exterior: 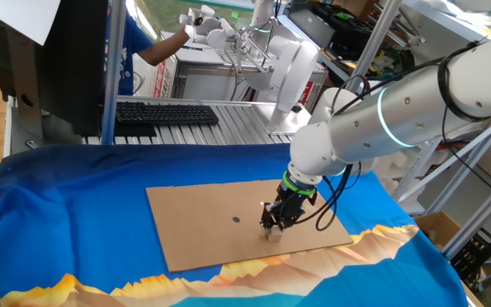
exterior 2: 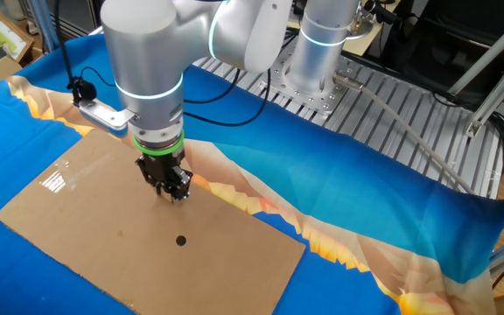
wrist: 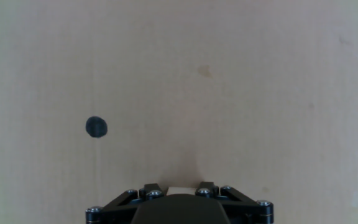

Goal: Hold a small block with the gripper and sweep it from left to right on the table

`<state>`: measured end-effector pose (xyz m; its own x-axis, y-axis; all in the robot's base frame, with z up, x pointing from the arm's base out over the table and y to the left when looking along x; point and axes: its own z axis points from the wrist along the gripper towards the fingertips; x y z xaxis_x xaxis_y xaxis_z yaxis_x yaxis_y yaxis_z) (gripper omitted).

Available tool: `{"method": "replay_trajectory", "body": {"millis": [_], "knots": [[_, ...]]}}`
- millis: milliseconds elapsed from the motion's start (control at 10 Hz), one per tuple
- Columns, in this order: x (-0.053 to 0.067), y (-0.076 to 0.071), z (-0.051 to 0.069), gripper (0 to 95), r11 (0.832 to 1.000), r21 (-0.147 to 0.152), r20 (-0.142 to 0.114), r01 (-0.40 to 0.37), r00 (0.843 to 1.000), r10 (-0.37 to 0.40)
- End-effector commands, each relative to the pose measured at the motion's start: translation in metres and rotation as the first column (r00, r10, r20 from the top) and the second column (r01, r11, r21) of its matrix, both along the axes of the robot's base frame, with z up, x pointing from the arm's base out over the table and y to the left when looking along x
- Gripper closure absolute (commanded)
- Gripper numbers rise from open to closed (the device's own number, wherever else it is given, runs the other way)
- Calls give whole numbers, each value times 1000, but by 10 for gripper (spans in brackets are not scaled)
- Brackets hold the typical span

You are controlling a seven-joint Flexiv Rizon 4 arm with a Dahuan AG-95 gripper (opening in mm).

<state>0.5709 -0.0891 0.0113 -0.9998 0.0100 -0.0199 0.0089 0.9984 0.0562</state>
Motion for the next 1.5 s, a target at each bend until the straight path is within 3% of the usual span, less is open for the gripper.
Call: {"method": "replay_trajectory", "body": {"millis": [100, 200, 300, 600, 1200, 1300, 1500], "knots": [[-1, 0, 0, 760, 1000, 2, 2, -6, 1000, 6], [-1, 1, 0, 760, 1000, 3, 2, -9, 1000, 9], [-1, 3, 0, 950, 1000, 2, 1, -8, 1000, 8], [-3, 15, 1, 950, 1000, 6, 4, 24, 1000, -24], [-16, 72, 0, 950, 988, -7, 0, 152, 988, -152], [-17, 77, -1, 760, 985, -13, 0, 173, 985, -173], [-17, 77, -1, 760, 984, -14, 0, 176, 984, -176]]}}
